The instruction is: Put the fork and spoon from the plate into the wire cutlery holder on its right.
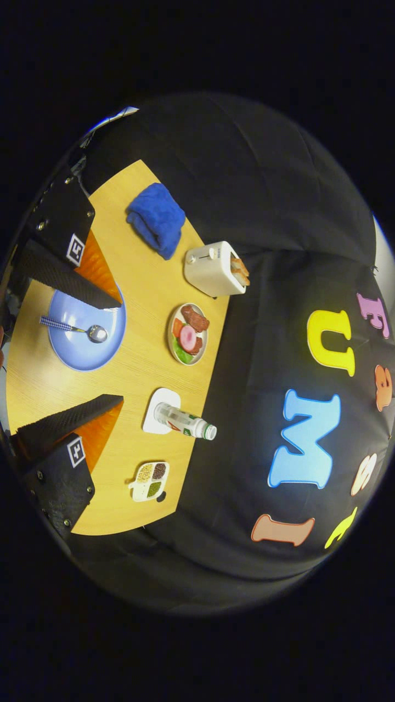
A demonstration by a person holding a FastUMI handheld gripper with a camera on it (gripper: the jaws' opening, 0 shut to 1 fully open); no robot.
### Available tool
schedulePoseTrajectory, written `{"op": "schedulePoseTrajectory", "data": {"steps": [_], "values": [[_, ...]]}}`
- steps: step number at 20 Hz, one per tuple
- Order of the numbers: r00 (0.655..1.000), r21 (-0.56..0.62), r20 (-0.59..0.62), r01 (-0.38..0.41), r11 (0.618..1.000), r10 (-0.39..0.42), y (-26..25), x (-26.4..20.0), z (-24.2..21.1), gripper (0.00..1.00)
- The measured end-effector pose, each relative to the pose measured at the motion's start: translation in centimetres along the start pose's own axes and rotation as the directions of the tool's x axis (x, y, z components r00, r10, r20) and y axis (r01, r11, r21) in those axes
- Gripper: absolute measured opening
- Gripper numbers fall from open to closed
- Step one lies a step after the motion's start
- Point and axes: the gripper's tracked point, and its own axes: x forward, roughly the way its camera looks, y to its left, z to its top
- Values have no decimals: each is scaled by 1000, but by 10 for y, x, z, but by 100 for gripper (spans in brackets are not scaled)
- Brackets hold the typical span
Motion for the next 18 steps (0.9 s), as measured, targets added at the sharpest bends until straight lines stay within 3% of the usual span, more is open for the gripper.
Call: {"op": "schedulePoseTrajectory", "data": {"steps": [7, 18], "values": [[970, -18, -234, -68, 998, 62, 28, 38, -71, 97], [923, -30, -381, -76, 997, 59, 42, 70, -114, 96]]}}
